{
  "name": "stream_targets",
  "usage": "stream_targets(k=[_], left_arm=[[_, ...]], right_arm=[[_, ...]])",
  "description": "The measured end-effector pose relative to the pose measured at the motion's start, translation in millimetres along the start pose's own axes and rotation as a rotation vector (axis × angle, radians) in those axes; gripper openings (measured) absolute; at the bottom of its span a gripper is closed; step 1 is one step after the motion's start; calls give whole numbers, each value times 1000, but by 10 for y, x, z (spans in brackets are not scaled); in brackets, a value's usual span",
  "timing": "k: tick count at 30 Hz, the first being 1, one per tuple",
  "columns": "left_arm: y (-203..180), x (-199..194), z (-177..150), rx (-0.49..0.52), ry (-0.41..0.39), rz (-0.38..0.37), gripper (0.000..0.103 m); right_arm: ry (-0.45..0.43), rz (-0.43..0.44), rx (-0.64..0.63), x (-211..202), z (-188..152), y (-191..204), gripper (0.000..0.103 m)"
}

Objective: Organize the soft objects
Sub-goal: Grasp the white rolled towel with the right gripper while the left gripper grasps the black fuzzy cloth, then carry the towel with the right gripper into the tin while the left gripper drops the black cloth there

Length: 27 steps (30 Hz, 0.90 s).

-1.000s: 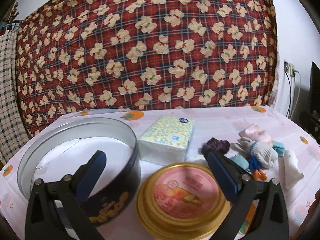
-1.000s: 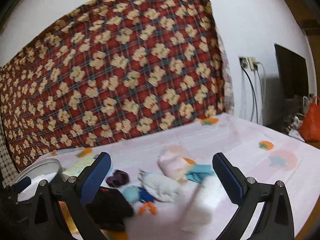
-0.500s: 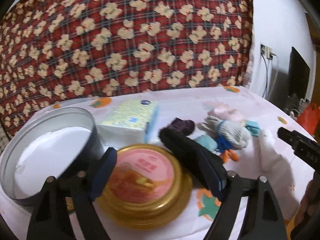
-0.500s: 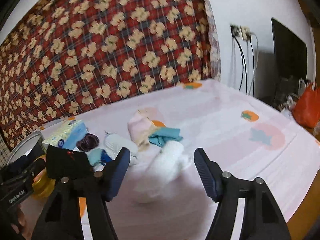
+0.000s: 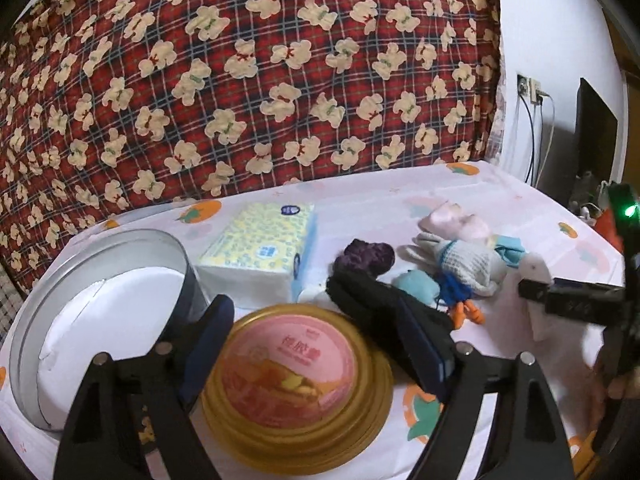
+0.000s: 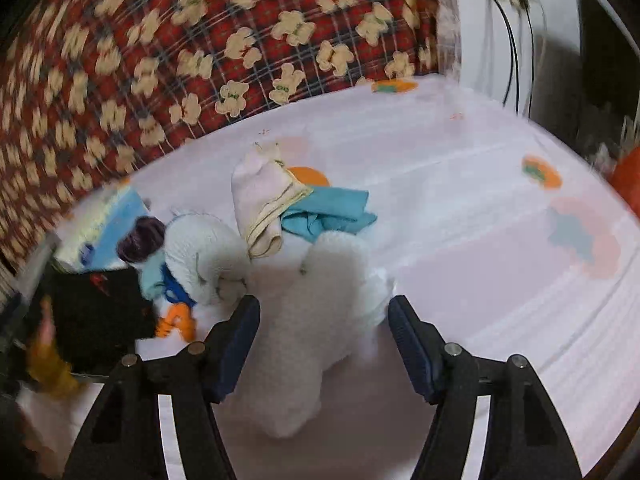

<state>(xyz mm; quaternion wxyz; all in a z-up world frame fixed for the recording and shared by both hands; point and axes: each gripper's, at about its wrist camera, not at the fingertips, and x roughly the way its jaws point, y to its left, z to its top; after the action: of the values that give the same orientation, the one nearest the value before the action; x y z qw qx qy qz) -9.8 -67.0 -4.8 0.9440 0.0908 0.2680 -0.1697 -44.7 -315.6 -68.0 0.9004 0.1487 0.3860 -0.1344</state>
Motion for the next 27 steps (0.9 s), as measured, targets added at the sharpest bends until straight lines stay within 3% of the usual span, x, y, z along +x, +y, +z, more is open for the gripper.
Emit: stream_targets(k=[3,6,10,14,17,19,22,23,26,27], left_arm=[[-57,4,28,6,0,-27,84],[-126,63,12,16,25,-64,84],[-197,153,0,21,50,-94,84],[-318,317,42,33,93,-134,84],[-445,440,65,79,121,-102,84],[-539,550,90,108,162,-106,77],[-617,663,108,120,201,-120,53],[-627,671,109,137,220,-121,37],[-589,731,123,115,234,-159,32],[-566,731,128,107,230,-164,21]], right_arm=[[-5,-1,-33,-17,-9,42,38],[-69,40,-14,-146,-16,-26,21],[-163,42,1,-320,-15,-60,21],[-149,71,40,-298,5,-118,22],[-134,88,80,-262,5,-174,22],[-123,96,99,-231,5,-192,22],[-119,104,107,-223,5,-194,22],[-119,106,107,-224,0,-196,22],[-119,106,110,-228,3,-192,22],[-118,108,115,-228,6,-192,22]])
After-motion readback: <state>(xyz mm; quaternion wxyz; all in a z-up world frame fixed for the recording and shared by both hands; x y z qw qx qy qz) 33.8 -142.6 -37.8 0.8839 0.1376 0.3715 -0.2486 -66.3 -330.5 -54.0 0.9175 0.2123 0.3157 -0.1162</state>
